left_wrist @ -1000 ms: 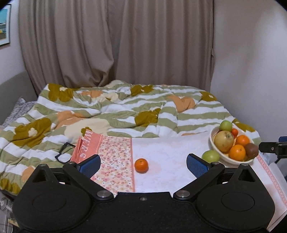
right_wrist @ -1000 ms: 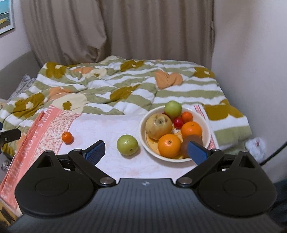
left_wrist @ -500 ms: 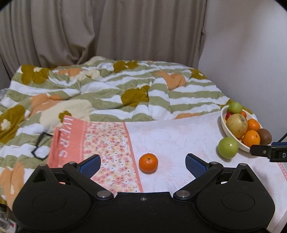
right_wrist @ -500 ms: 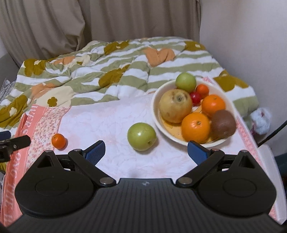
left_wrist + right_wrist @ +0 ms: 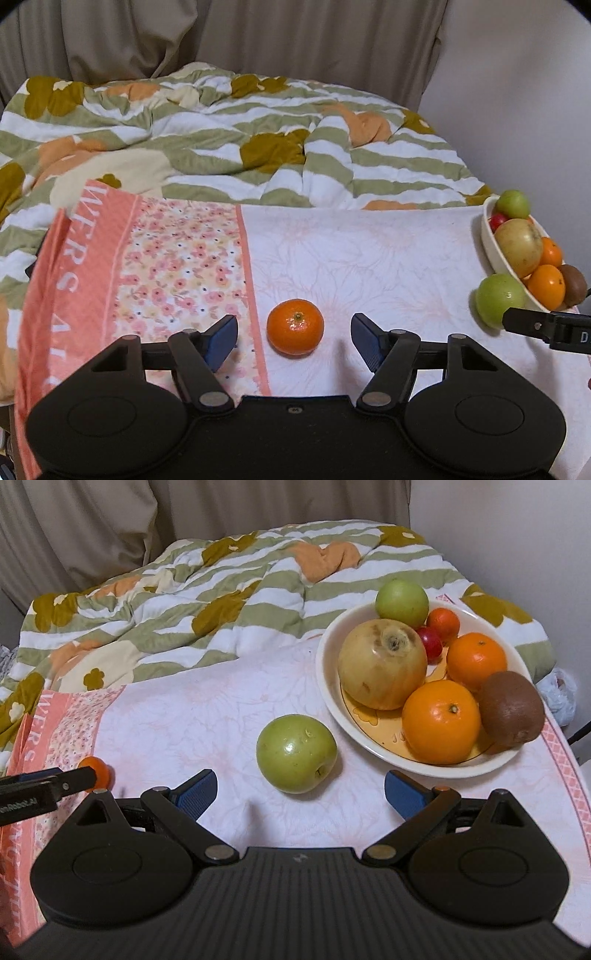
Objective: Organize fruits
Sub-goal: 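Grasp the last mandarin with the left gripper while the right grasps the green apple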
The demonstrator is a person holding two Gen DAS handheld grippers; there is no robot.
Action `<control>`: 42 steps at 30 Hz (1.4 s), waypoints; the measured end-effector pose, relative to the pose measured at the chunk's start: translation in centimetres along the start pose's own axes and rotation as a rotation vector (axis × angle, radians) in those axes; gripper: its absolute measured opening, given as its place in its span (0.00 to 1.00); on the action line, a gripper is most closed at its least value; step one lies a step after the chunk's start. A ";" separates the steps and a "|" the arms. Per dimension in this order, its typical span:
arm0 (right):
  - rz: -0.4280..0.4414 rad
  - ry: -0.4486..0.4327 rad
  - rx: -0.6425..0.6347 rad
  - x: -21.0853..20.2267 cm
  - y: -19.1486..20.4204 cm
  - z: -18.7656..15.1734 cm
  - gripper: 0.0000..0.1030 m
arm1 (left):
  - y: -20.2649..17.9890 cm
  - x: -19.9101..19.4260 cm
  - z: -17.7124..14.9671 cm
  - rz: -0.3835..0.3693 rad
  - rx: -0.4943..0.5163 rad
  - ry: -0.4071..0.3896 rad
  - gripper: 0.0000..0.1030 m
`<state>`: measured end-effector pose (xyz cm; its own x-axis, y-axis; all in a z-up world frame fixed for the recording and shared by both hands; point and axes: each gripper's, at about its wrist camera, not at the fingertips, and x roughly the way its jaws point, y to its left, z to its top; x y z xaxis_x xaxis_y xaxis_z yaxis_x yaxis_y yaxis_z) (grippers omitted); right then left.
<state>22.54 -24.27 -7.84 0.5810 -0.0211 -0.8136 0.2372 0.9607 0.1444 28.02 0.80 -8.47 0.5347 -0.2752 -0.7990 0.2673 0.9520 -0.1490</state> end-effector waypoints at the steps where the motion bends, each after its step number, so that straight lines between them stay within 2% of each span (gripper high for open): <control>1: 0.000 0.004 0.004 0.3 -0.1 0.0 1.00 | -0.1 0.4 0.0 0.005 0.002 0.005 0.66; 3: 0.000 0.015 0.010 0.8 -0.2 0.1 1.00 | -0.2 1.0 0.0 0.013 0.006 0.016 0.58; 4: 0.000 0.020 0.012 1.1 -0.3 0.1 1.00 | -0.2 1.3 0.0 0.016 0.007 0.020 0.57; 6: 0.004 0.027 0.014 1.5 -0.4 0.2 1.00 | -0.4 1.7 -0.1 0.016 0.011 0.030 0.47; 8: 0.009 0.031 0.010 1.8 -0.3 0.3 1.00 | -0.5 1.9 -0.2 0.029 0.023 0.029 0.40; 14: -0.008 0.046 -0.008 2.9 0.1 0.7 1.00 | -0.5 1.6 -0.5 0.058 0.060 0.018 0.40; 19: 0.002 0.041 -0.009 3.2 0.4 0.9 1.00 | 0.5 1.0 -1.2 0.065 0.036 0.025 0.40; 24: 0.008 0.034 -0.018 3.5 0.8 1.2 0.93 | 1.1 0.3 -1.9 0.074 0.025 0.030 0.40; 31: -0.013 0.040 -0.039 4.1 1.1 1.4 0.71 | 1.3 -1.2 -2.6 0.077 0.021 0.022 0.40; 37: 0.001 0.037 -0.048 3.5 1.4 1.3 0.70 | 1.4 -3.5 -2.6 0.074 0.014 -0.020 0.40; 42: 0.013 0.001 -0.072 1.0 2.0 1.0 0.70 | 1.0 -5.5 -2.8 0.062 0.015 -0.058 0.40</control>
<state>24.39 -22.68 -7.77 0.5831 -0.0079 -0.8123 0.1725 0.9784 0.1143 23.11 3.69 -5.82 0.5956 -0.2236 -0.7715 0.2441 0.9654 -0.0914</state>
